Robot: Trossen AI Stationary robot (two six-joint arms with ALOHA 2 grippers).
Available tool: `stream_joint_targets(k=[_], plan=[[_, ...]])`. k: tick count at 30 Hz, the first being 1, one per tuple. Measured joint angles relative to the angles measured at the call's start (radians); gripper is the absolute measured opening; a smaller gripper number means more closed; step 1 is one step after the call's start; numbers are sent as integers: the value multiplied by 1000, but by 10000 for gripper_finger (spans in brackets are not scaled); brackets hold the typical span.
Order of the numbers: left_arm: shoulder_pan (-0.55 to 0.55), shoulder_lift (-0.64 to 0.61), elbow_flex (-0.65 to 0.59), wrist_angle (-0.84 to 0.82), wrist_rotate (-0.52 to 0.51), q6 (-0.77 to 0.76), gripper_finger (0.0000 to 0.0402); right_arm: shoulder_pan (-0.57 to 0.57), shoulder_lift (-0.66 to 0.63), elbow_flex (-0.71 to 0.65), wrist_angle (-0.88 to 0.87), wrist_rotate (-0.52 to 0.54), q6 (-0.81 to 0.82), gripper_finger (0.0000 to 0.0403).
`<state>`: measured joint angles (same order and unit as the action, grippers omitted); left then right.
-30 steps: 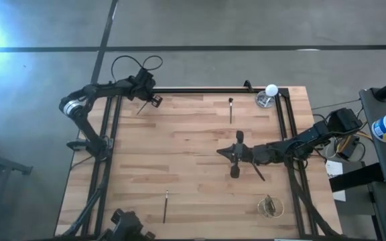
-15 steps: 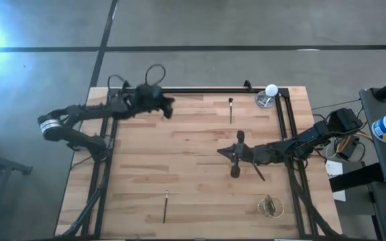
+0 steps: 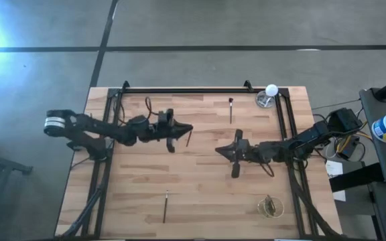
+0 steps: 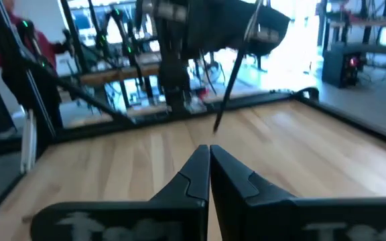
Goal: Pick & Place Makeup Brushes
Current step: Put the eyeshadow brush into the makeup brush holder
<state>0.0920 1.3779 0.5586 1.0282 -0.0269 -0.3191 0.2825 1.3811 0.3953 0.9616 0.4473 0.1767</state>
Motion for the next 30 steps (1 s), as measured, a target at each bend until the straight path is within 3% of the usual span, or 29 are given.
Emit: stream_joint_targets(k=[9,21,30], plan=[[-68,123,102,62,13,4,0,-2,0,149,-47,-3,-17,17],[-107,182,205,64,55,57,0,-42,0,213,-135,23,77,132],[-108,181,206,60,56,59,0,-80,0,223,-134,-59,87,126]])
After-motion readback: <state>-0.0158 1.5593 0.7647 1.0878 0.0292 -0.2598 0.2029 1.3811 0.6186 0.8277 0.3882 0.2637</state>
